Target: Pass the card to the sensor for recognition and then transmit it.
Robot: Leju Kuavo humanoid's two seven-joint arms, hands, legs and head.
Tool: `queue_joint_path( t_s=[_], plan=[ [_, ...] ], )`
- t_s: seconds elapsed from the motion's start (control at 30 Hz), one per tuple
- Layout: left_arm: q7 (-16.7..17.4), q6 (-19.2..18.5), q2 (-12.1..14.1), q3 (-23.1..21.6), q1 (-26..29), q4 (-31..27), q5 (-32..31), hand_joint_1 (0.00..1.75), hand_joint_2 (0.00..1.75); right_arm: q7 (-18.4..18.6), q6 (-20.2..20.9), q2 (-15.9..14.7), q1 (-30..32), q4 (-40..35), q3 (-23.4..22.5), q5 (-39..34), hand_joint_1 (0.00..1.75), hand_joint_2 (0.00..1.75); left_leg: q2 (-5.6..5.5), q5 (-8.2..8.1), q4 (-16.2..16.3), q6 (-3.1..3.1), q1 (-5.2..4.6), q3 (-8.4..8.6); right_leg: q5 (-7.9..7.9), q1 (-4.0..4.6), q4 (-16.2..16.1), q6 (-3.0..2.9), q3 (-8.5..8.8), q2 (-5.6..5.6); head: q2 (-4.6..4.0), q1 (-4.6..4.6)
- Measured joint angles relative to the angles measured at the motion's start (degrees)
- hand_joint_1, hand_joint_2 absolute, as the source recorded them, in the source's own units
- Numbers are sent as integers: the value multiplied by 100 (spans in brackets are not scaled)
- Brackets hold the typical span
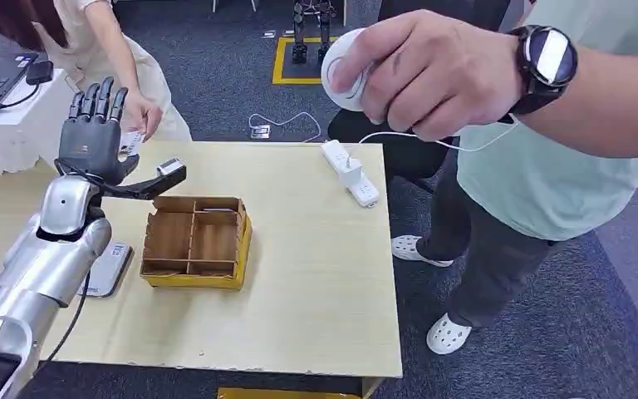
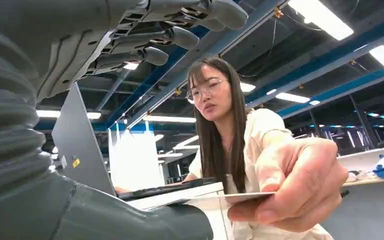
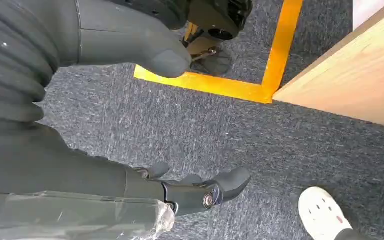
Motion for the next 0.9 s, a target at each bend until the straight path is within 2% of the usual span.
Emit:
queue_joint_path(
  t_s=[0.5,0.9],
  plan=[
    [-33,-59,-2,0,28,4,157,2,175,48,-85,-57,-4,-35,76,-13,0,175,0,0,0,0,0,0,0,0,0,0,0,0,0,2],
    [-77,-260,-2,0,27,4,157,2,175,79,-94,-68,-34,-35,105,-46,0,175,-1,0,0,0,0,0,0,0,0,0,0,0,0,2]
  ],
)
